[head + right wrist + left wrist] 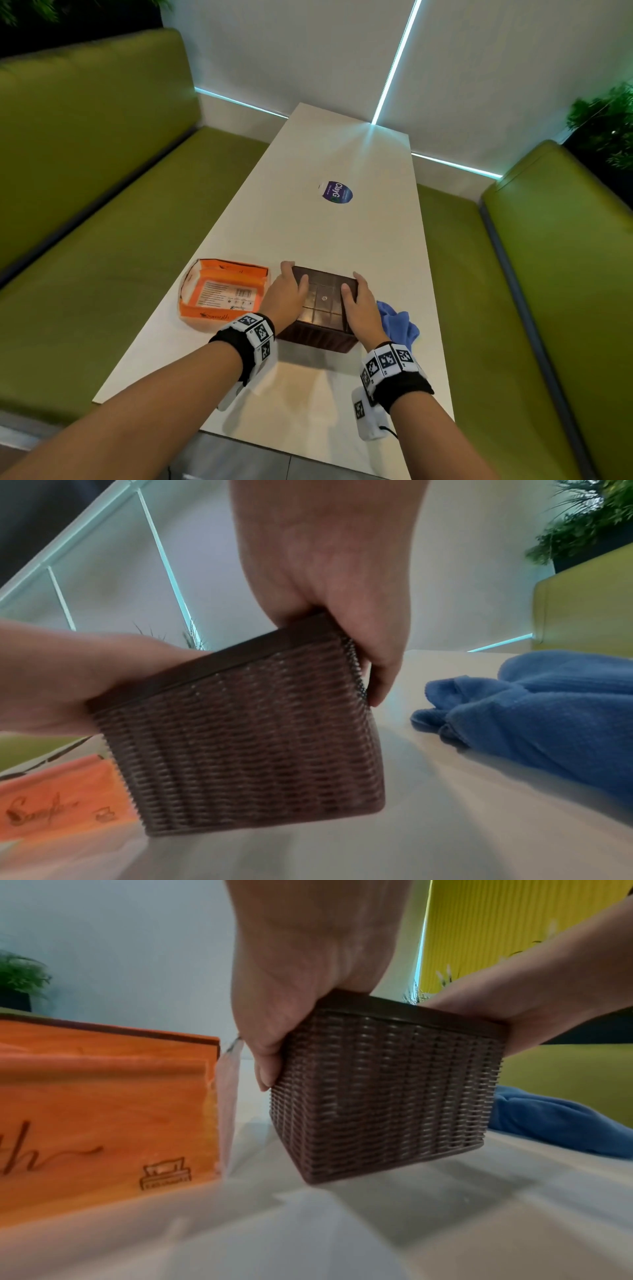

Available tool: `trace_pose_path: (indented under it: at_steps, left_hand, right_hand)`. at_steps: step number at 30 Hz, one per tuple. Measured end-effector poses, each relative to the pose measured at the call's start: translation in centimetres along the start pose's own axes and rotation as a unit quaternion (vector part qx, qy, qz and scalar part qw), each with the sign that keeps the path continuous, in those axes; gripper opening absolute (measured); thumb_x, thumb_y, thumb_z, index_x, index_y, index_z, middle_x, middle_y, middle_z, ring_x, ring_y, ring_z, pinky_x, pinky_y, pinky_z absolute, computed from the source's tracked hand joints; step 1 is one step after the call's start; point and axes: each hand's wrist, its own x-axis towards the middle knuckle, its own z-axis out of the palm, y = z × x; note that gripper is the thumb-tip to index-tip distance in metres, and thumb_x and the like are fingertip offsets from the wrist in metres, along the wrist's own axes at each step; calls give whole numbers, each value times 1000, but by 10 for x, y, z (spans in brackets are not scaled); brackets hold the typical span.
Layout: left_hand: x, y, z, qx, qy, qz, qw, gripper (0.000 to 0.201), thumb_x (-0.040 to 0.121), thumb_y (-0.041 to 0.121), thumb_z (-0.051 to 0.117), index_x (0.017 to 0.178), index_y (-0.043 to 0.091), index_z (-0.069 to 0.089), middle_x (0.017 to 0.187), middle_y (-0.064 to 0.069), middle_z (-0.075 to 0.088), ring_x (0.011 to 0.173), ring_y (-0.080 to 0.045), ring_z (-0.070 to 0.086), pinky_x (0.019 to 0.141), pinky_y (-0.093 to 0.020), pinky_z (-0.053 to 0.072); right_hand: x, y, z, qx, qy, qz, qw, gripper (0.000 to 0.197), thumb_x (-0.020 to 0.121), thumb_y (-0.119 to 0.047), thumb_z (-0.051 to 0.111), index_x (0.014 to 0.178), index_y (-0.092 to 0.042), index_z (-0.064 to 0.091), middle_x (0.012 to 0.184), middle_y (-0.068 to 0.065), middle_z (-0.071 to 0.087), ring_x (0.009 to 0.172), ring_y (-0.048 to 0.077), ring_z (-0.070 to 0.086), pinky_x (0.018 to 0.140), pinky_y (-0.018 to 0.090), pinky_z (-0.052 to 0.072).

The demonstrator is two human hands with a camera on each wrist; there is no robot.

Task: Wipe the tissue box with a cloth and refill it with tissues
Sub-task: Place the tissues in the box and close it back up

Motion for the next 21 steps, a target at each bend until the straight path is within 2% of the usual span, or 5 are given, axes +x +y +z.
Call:
trace_pose_path:
  at_steps: [5,8,12,17,21]
  left_hand:
    - [-1,0,0,-5,-3,-10,1000,46,102,35,37,139,11,27,102,-14,66,84,-27,65,74,-40,54]
    - [-1,2,0,-5,0,-46,999,52,102,36,37,144,9,22,109,-20,66,95,-33,65,78,-38,50]
    - [3,-3,2,-31,-24,-107,994,59,100,44,37,139,-1,35,122,-21,60,109,-34,60,86,-36,46]
    - [6,-1,1,-101,-38,-147,983,59,95,51,41,130,5,52,128,-14,61,117,-31,57,101,-40,46]
    - [-12,19,-7,-151,-38,-97,983,59,95,49,47,146,20,37,142,-8,51,129,-28,50,110,-40,40]
  right_hand:
    - [-5,0,-2,45,10,21,999,43,98,-43,45,136,-26,37,105,1,64,94,18,62,91,41,54]
    - [-2,2,0,86,10,57,995,64,92,-54,49,146,-27,27,132,4,56,118,26,56,101,44,48]
    - [-8,-6,-6,109,-21,140,984,64,87,-63,50,123,-11,61,110,4,68,104,24,63,100,40,48]
    - [-49,-46,-34,270,-9,202,941,27,94,-31,59,75,-12,53,71,6,57,64,18,57,57,28,54]
    - [-17,16,-36,311,-16,214,926,60,60,-69,77,97,-23,71,116,7,67,101,22,67,76,45,59]
